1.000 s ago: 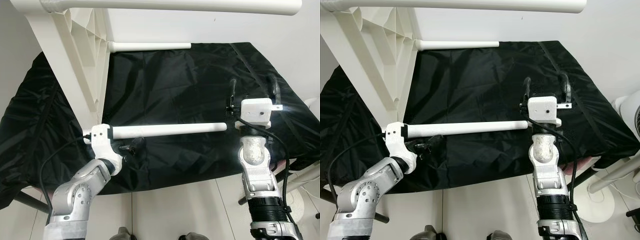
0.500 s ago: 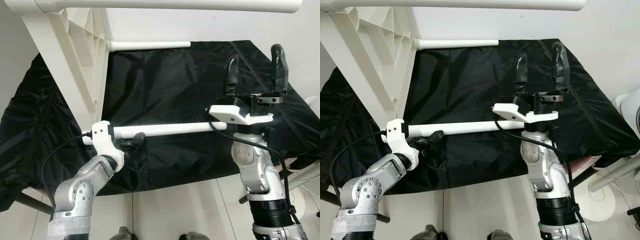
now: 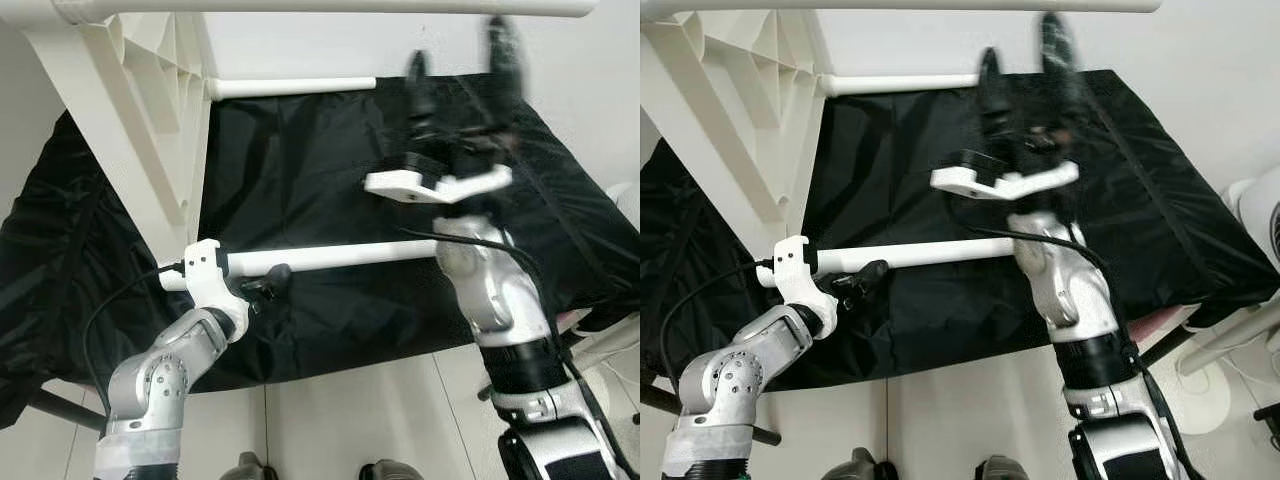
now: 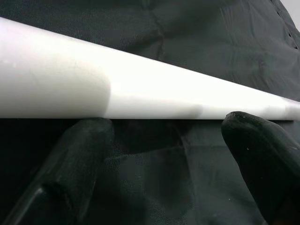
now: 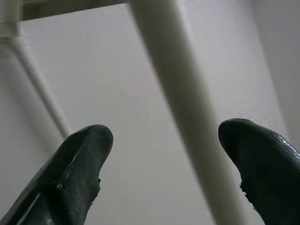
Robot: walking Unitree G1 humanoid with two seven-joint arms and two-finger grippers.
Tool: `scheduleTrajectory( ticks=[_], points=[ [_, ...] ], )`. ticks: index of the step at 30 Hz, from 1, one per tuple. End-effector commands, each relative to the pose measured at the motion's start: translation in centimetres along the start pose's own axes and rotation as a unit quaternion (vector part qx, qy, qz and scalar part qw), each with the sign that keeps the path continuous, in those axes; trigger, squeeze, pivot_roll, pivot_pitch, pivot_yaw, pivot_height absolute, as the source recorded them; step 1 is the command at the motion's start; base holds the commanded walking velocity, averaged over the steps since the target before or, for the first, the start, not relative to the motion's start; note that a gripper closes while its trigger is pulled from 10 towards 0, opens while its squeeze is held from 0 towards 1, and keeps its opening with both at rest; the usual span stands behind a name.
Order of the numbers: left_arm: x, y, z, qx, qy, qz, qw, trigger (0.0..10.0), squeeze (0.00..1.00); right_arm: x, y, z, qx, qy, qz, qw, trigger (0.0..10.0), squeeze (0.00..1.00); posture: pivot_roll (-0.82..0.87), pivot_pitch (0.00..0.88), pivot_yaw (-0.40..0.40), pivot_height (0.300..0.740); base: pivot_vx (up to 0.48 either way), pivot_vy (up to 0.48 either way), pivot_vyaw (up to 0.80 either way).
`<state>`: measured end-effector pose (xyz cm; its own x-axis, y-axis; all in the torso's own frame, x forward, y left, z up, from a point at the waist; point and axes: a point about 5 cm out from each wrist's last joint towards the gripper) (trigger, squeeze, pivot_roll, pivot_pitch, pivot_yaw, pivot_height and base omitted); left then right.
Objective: Building children table
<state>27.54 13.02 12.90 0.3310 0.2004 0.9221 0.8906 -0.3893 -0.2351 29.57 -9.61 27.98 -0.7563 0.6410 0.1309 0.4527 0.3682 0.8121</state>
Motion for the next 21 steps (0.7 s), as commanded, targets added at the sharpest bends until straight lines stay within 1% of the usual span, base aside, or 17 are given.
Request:
scheduleTrajectory(
  ticks=[1,3,7,9,11,13,17,21],
  points=[
    [0.3,0.0,0.1,0.003,0.014,-0.001,1.000,10.0,0.00,0.0,0.3,0.3,0.016,0.002,0.000,1.000,10.0,0.00,-0.07,0.071,0.075,0.740,0.000,0.000,0.00],
    [0.3,0.2,0.1,0.002,0.017,-0.001,1.000,10.0,0.00,-0.2,0.9,0.4,0.033,0.007,0.005,0.999,10.0,0.00,-0.08,0.063,0.071,0.740,0.000,0.000,0.00],
    [0.3,0.3,0.0,0.001,0.017,-0.002,1.000,10.0,0.00,-0.2,1.6,0.4,0.041,0.002,-0.005,0.999,10.0,0.00,-0.08,0.062,0.071,0.740,0.000,0.000,0.00],
    [0.3,0.4,-0.1,-0.002,0.018,-0.004,1.000,10.0,0.00,-0.1,2.2,0.3,0.042,-0.009,-0.021,0.999,10.0,0.00,-0.09,0.053,0.068,0.740,0.000,0.000,0.00],
    [0.3,0.5,-0.1,-0.002,0.019,-0.004,1.000,10.0,0.00,0.0,2.5,0.3,0.041,-0.011,-0.028,0.999,10.0,0.00,-0.09,0.051,0.069,0.740,0.000,0.000,0.00],
    [0.2,0.7,-0.1,-0.003,0.025,-0.002,1.000,10.0,0.00,0.2,3.0,0.3,0.043,-0.014,-0.049,0.998,10.0,0.00,-0.09,0.049,0.070,0.740,0.000,0.000,0.00],
    [0.2,0.8,-0.1,-0.004,0.028,-0.001,1.000,10.0,0.00,0.5,3.2,0.5,0.048,-0.016,-0.070,0.996,10.0,0.00,-0.09,0.046,0.072,0.740,0.000,0.000,0.00],
    [0.2,0.9,0.0,-0.003,0.029,-0.001,1.000,10.0,0.00,0.3,2.5,1.3,0.064,-0.015,-0.080,0.995,10.0,0.00,-0.09,0.046,0.072,0.740,0.000,0.000,0.00]
  ],
)
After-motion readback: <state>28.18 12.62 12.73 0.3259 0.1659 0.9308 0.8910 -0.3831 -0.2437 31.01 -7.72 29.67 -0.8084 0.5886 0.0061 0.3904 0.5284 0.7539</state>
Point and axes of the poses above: a point about 5 cm out from each wrist's last joint towards the gripper, its own y axis pointing out of the wrist towards the gripper, its own x axis along the axis of the wrist's last joint, z = x × y, and after that the axes turned 15 degrees about y, right-handed
